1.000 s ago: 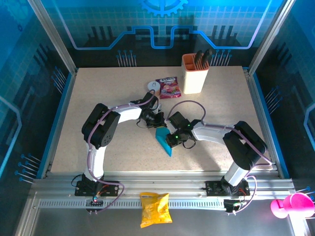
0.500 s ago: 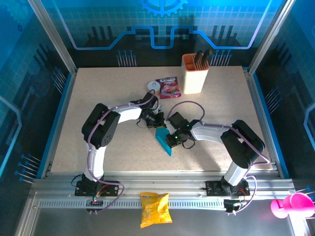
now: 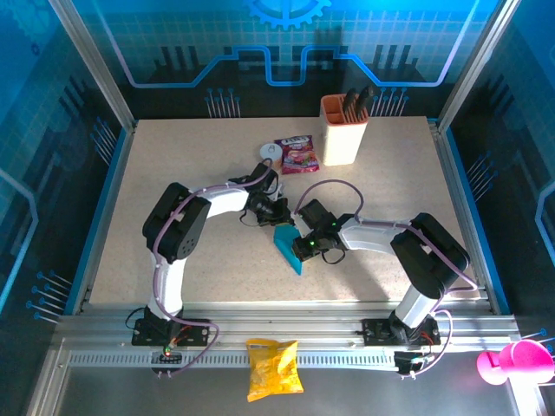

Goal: Fold a paper plane with a square sheet of paper (pick it up from the middle)
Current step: Third fold the triangle at the center of the table.

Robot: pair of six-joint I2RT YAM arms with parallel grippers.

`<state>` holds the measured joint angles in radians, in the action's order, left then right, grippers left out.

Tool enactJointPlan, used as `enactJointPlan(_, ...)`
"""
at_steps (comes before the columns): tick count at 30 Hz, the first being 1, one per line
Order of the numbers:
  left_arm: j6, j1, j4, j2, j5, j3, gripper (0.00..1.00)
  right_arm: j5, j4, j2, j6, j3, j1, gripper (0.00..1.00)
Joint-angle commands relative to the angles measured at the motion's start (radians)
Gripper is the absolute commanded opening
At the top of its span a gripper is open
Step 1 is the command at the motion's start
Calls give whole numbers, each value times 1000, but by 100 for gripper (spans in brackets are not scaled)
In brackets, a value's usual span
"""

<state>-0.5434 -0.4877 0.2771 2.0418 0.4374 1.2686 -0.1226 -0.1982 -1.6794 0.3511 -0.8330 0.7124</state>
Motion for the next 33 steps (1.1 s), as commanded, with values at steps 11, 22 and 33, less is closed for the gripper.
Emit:
enactJointPlan(11,-114,1,-152,-356,33,-317,0,11,-9,-44,14,55,-15,0)
enactJointPlan(22,-174,-78,-311,-326,44,-441,0,14,-13,-45,15,58,-15,0)
enactJointPlan(33,-169,-78,-345,-270,29,-451,0,17,-16,-46,14,57,-14,0)
